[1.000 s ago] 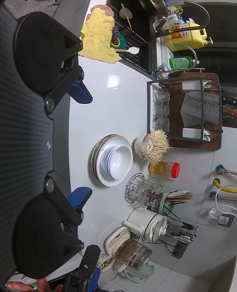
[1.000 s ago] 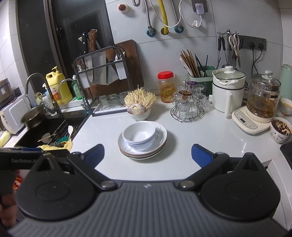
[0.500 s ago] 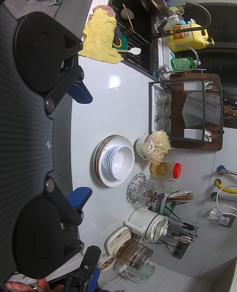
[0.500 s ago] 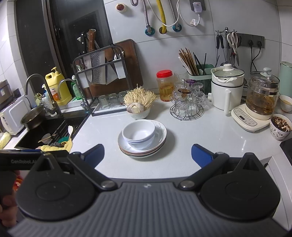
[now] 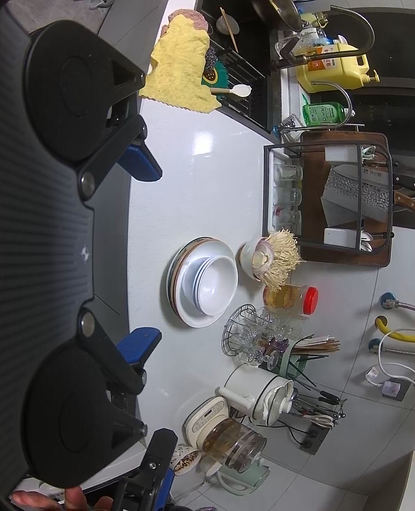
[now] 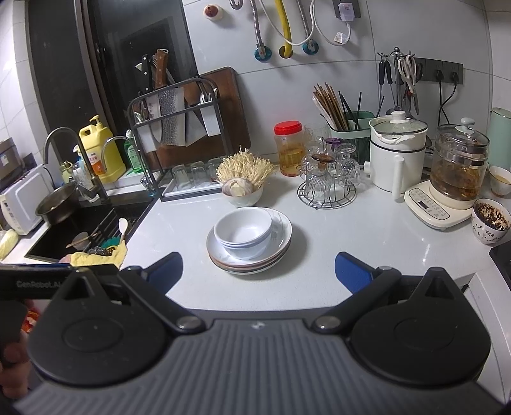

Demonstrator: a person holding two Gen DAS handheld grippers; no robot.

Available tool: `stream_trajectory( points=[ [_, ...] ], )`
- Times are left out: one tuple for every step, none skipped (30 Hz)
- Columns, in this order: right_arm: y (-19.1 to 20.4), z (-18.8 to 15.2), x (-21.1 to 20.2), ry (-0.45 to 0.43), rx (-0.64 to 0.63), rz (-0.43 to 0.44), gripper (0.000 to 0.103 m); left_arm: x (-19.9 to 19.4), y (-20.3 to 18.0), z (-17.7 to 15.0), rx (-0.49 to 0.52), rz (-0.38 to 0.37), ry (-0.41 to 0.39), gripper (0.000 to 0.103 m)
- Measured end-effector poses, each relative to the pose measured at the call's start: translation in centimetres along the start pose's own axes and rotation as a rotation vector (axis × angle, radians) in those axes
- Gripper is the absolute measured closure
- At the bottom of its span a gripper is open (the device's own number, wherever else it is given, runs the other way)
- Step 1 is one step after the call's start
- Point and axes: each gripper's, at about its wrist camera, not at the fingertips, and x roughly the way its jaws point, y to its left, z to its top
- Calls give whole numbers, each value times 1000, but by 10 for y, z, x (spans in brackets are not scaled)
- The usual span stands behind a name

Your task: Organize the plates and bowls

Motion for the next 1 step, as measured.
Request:
stream_trajectory(
  points=[
    [0,0,0,-3,-1,0,0,0,0,0,-2,0,-2,3]
  ],
)
